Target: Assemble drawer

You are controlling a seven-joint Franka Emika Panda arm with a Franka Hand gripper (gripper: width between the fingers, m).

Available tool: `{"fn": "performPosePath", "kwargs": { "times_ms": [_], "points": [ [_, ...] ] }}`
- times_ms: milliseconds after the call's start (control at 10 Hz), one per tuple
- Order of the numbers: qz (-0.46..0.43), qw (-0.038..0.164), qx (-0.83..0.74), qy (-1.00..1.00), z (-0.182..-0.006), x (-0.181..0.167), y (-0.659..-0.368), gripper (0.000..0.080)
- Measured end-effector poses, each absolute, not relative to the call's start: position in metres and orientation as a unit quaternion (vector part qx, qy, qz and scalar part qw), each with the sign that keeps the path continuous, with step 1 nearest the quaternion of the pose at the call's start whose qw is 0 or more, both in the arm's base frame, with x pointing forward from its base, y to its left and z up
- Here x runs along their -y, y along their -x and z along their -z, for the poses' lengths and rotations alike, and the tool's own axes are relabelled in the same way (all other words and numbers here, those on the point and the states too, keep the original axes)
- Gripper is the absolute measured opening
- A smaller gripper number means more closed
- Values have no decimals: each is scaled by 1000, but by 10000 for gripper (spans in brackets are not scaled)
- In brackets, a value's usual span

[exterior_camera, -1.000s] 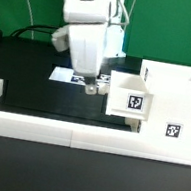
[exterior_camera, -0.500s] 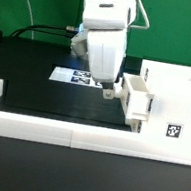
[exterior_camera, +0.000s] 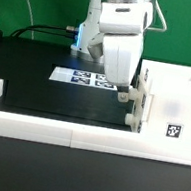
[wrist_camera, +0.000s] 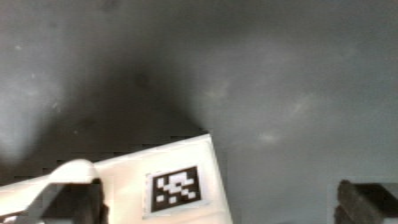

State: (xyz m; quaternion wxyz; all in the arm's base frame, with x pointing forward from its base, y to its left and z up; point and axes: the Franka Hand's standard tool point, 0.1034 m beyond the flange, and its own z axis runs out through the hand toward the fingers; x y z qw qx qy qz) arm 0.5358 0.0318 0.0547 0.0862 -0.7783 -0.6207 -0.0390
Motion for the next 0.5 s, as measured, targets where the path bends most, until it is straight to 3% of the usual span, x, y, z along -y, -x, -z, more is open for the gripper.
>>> {"fn": "performPosePath", "kwargs": {
  "times_ms": [500],
  "points": [
    [38,87,616,782,-54,-28,-535,649]
  ]
}}
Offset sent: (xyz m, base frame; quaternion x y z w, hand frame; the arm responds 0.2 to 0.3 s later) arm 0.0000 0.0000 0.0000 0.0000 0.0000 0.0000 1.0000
